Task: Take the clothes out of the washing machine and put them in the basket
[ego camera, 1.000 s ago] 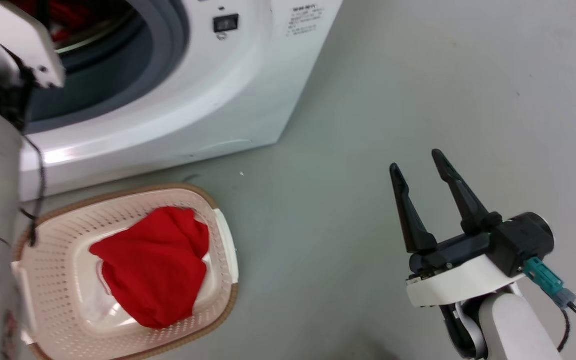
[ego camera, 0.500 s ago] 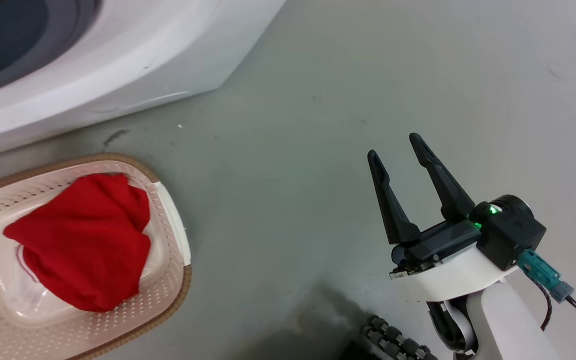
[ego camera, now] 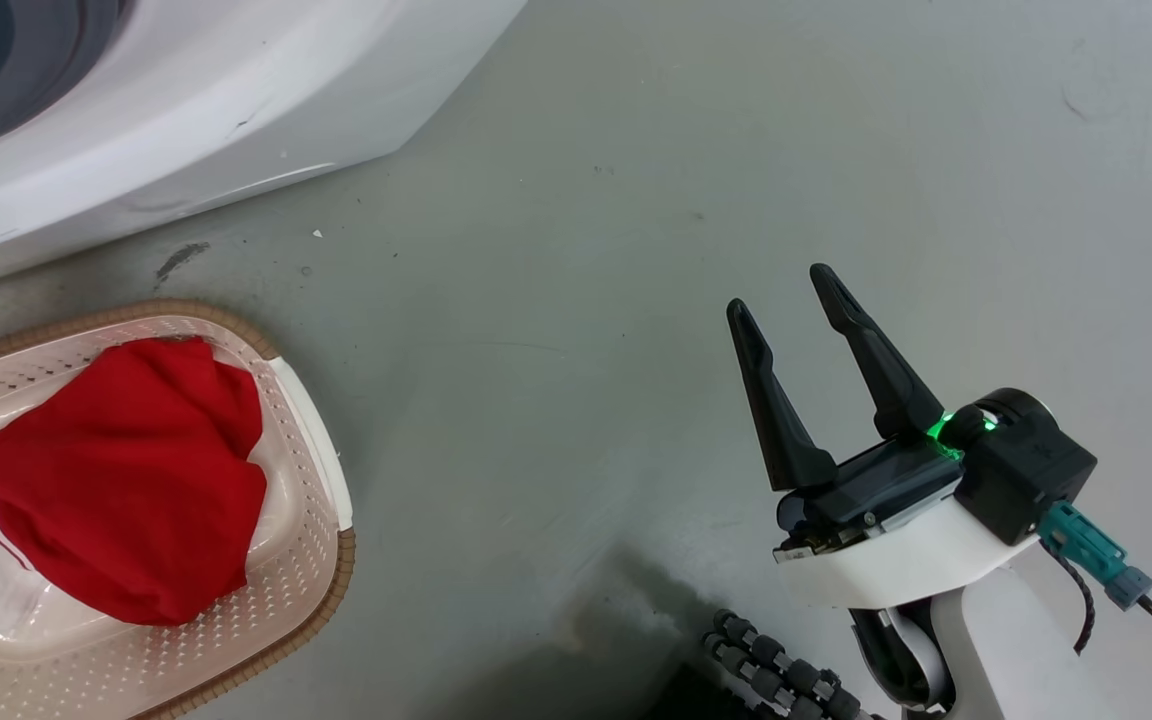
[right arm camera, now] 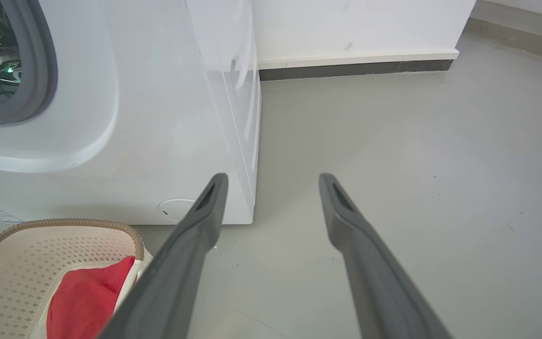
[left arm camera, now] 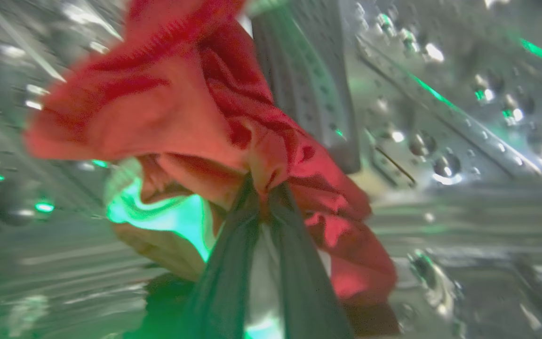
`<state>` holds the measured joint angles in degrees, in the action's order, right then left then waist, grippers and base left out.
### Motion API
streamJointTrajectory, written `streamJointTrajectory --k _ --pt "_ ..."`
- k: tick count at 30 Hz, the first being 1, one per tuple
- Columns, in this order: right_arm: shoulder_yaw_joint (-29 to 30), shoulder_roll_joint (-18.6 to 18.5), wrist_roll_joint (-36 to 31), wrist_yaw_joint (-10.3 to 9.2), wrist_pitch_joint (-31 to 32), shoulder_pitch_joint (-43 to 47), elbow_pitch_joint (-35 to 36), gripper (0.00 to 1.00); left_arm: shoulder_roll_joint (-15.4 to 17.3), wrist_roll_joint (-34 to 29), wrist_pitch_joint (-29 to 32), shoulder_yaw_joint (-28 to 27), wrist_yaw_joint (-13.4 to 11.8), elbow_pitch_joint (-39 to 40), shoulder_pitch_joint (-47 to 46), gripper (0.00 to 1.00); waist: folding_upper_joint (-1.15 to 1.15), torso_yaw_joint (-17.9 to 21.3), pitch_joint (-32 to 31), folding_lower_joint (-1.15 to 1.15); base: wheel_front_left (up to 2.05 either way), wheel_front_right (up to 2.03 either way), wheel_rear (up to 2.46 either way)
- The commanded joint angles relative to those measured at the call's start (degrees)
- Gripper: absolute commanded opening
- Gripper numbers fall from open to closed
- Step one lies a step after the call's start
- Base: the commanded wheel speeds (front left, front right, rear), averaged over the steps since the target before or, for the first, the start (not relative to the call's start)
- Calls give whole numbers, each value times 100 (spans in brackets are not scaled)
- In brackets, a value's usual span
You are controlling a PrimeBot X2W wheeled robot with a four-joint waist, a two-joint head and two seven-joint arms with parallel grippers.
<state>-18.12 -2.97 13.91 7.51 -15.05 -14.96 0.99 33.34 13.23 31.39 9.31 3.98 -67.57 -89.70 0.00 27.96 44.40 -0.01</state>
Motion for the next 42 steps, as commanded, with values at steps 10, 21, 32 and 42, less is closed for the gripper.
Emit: streamJointTrajectory --k 10,21,32,42 --pt "114 16 -62 -4 -16 -129 -22 100 83 -60 -1217 38 -415 962 629 0 0 -130 -233 1 0 0 0" --pt "417 13 -366 -4 -14 139 -220 100 -281 191 -3409 -84 -609 1401 2229 0 0 -456 -1375 1 0 0 0" --pt "738 11 -650 -5 48 492 -387 100 -789 417 -4547 -31 -439 1444 3304 0 0 -974 -2440 1 0 0 0" --pt "1046 13 -818 -4 293 824 -223 100 -1120 570 -4667 -89 -263 2203 4136 0 0 -1404 -3177 1 0 0 0"
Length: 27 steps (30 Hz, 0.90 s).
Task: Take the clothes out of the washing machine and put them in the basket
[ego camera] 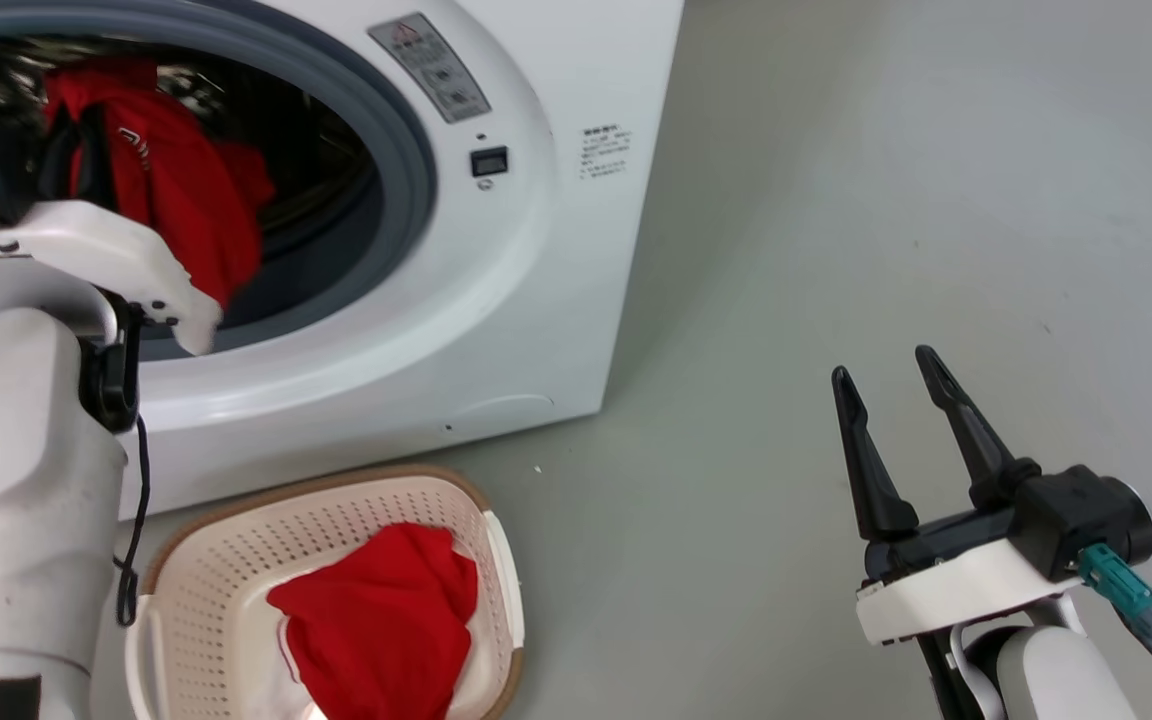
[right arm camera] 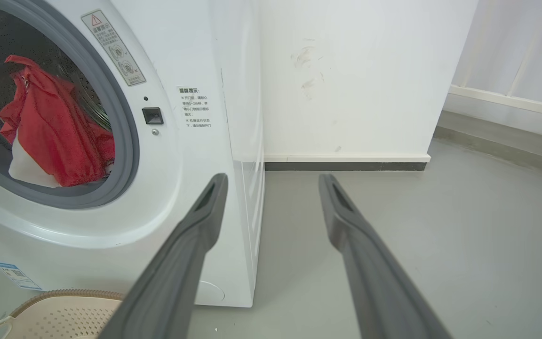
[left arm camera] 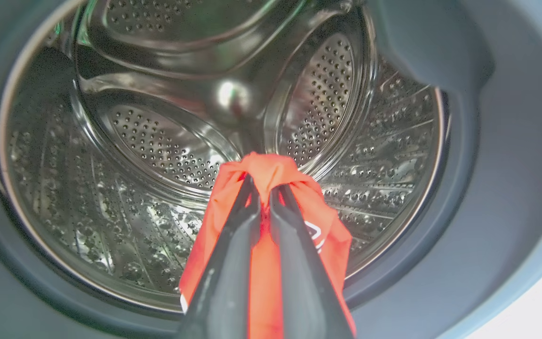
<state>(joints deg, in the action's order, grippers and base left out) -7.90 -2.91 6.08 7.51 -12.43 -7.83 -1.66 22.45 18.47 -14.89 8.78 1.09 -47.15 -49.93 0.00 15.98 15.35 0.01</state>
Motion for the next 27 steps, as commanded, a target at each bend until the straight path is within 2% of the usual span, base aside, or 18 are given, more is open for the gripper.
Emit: streamJointTrajectory --k 1,12,22,27 --pt "42 5 -47 -5 60 144 60 100 -65 40 -39 -61 6 312 268 0 0 -240 -346 -1 0 0 0" --pt "285 7 -148 -4 317 578 318 100 -356 116 -36 -73 -67 2077 1806 0 0 -675 -917 -1 0 0 0" --pt "262 7 -244 -4 536 799 560 100 -506 177 572 117 -528 3986 3602 0 0 -976 -1093 -1 0 0 0" --pt "291 7 -270 -4 572 818 652 100 -687 310 874 259 -727 4640 4408 0 0 -1149 -1002 -1 0 0 0"
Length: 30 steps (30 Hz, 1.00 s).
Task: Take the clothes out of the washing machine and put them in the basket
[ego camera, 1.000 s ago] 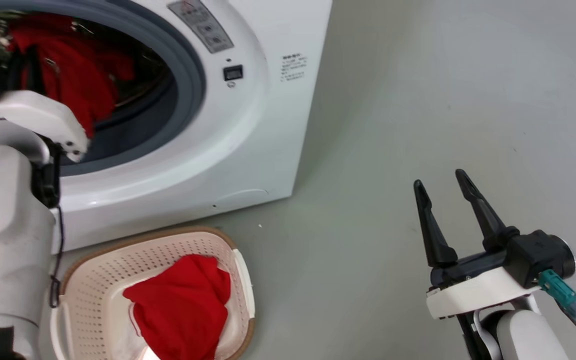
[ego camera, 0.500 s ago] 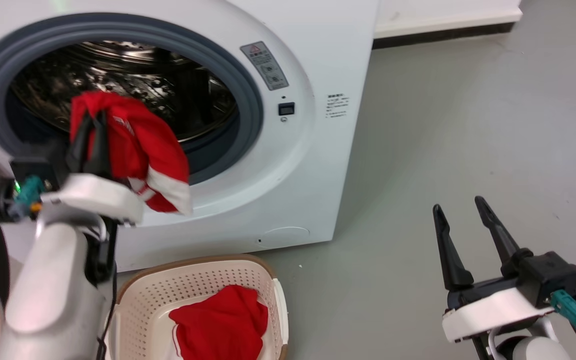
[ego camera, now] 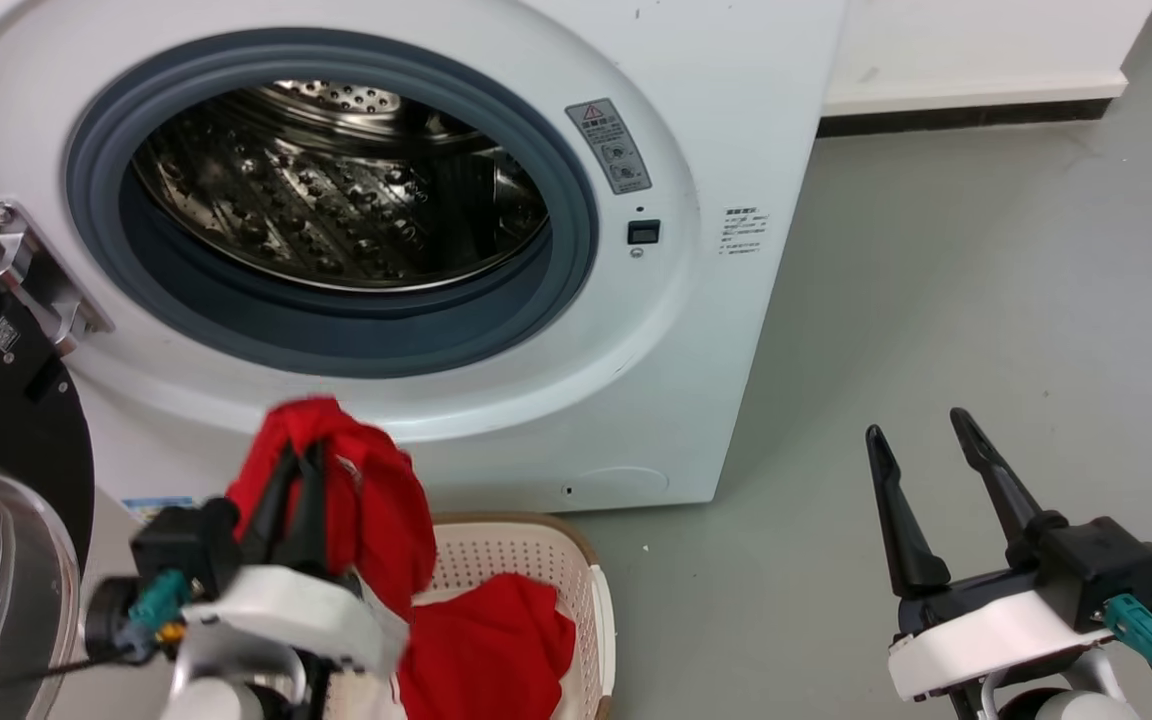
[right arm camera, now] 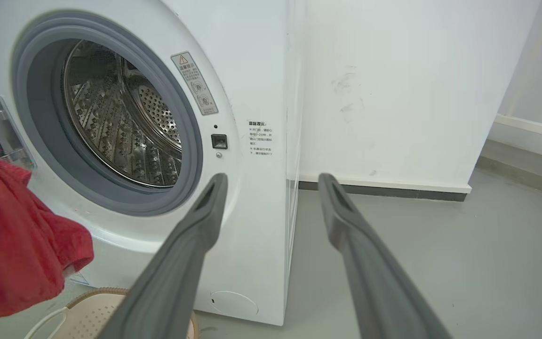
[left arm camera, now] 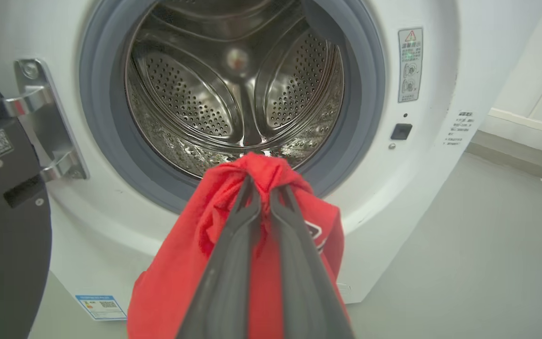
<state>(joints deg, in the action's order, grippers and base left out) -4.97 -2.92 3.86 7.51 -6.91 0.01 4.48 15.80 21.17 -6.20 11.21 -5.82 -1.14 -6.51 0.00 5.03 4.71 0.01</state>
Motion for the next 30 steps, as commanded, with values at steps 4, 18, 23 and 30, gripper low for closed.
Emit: streamJointTrajectory --k 4,18,23,30 --pt "-17 9 -59 -4 22 -93 108 100 -175 147 114 113 -109 -15 450 0 0 -170 300 -1 0 0 0" --pt "-236 8 -27 -4 -125 -721 130 100 -643 352 -145 482 336 -2405 -351 0 0 -45 1405 -1 0 0 0" --pt "-293 8 -2 -4 -197 -941 156 100 -688 488 -315 370 468 -3420 -966 0 0 171 1934 -1 0 0 0" --pt "-396 8 58 -4 -336 -1255 157 100 -615 640 -478 193 610 -4853 -1897 0 0 446 2656 -1 0 0 0"
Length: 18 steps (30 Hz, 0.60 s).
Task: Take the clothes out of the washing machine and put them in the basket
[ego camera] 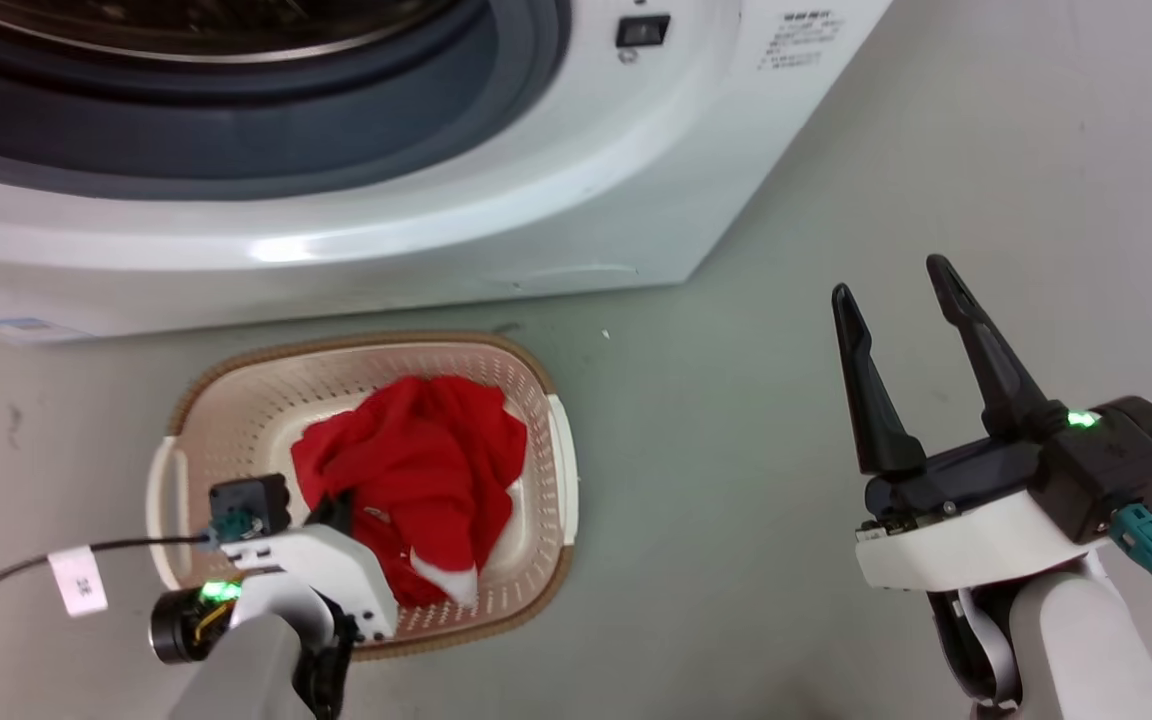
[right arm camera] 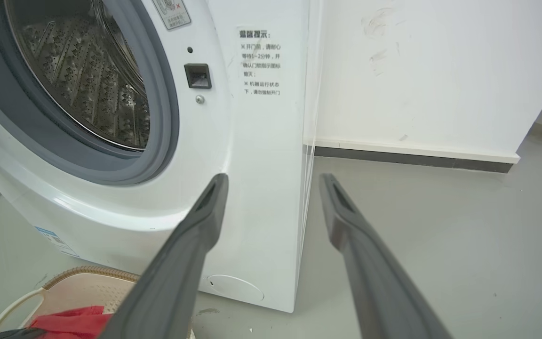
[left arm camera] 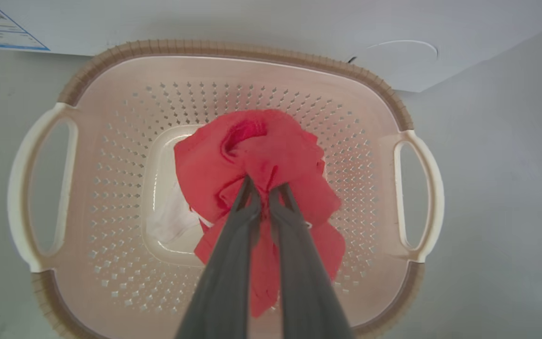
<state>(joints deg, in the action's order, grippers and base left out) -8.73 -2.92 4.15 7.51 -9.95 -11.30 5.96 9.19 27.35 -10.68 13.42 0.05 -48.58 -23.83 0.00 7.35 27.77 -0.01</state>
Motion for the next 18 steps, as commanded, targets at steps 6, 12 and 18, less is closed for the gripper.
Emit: streamJointTrajectory --k 6,12,18 --pt "-115 8 80 -4 -154 -325 -49 100 135 130 -121 -142 107 -1055 -768 0 0 403 825 1 0 0 0" --pt "-183 8 117 -4 -249 -480 -112 100 236 219 -191 -216 146 -1788 -1166 0 0 528 1182 1 0 0 0" --pt "-244 8 154 -4 -327 -592 -208 100 244 355 -188 -293 195 -2247 -1306 0 0 593 1345 1 0 0 0"
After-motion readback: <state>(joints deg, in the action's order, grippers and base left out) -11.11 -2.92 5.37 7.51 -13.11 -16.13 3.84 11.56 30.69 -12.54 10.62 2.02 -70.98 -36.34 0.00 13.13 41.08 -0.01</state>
